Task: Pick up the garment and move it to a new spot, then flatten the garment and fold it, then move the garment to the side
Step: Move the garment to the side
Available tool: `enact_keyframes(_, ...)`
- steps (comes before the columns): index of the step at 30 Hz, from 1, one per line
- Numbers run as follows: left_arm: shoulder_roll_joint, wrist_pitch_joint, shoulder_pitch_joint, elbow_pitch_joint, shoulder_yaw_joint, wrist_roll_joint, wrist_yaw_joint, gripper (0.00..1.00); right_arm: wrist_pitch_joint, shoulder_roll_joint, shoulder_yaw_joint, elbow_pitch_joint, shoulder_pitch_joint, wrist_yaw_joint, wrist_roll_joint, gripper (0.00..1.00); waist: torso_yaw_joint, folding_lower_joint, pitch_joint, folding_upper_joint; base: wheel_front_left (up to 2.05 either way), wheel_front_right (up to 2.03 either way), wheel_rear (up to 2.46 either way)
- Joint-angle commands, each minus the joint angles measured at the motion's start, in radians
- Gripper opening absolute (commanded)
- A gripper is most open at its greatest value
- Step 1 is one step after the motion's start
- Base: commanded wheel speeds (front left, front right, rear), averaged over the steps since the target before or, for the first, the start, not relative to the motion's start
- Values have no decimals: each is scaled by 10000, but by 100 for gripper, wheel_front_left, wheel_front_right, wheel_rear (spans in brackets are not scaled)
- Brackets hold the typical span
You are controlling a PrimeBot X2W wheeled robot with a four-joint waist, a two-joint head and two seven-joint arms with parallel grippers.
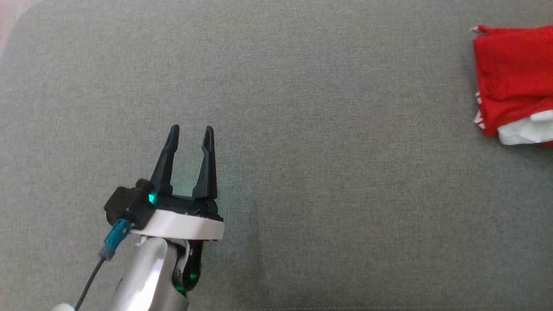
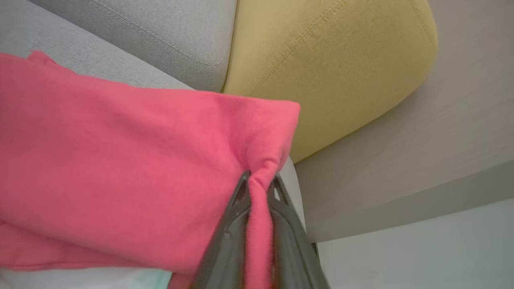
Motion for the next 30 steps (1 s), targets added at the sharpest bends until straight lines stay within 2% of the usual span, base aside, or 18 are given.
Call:
enact_keyframes(1,66,-49,-361,-271,398,50,-43,100,-42,-474,-83,-222,-109,65,-56,0,-1,-1,9,0,0,0,0)
enact_keyframes(6,66,-49,-340,-238,488,111,-75,100,-137,-116,-655,-375,-100,65,-377,0,-45,-1,-25,0,0,0,0)
enact_keyframes(7,66,-49,-337,-227,495,115,-76,100,-164,-35,-738,-463,-90,65,-476,57,-57,-1,-49,0,0,0,0)
enact_keyframes(8,66,-49,-329,-214,499,113,-78,100,-178,67,-845,-556,-77,65,-560,100,-68,-1,-87,0,0,0,0)
enact_keyframes(14,66,-49,-205,-131,502,64,-79,100,-125,872,-1139,-1296,135,65,-773,100,-111,-1,-568,0,0,0,0)
enact_keyframes(18,66,-49,-29,-139,603,117,-30,100,-313,1746,-1158,-2176,327,65,-715,100,-147,-1,-1080,0,0,0,0)
enact_keyframes(24,66,-49,355,-152,836,196,17,100,-858,3660,-1073,-3817,1083,65,-150,100,-239,-1,-1800,0,0,0,0)
enact_keyframes(30,66,-49,783,-177,973,231,31,100,-1867,5770,-995,-5188,2704,65,645,100,-277,-1,-2293,0,0,0,0)
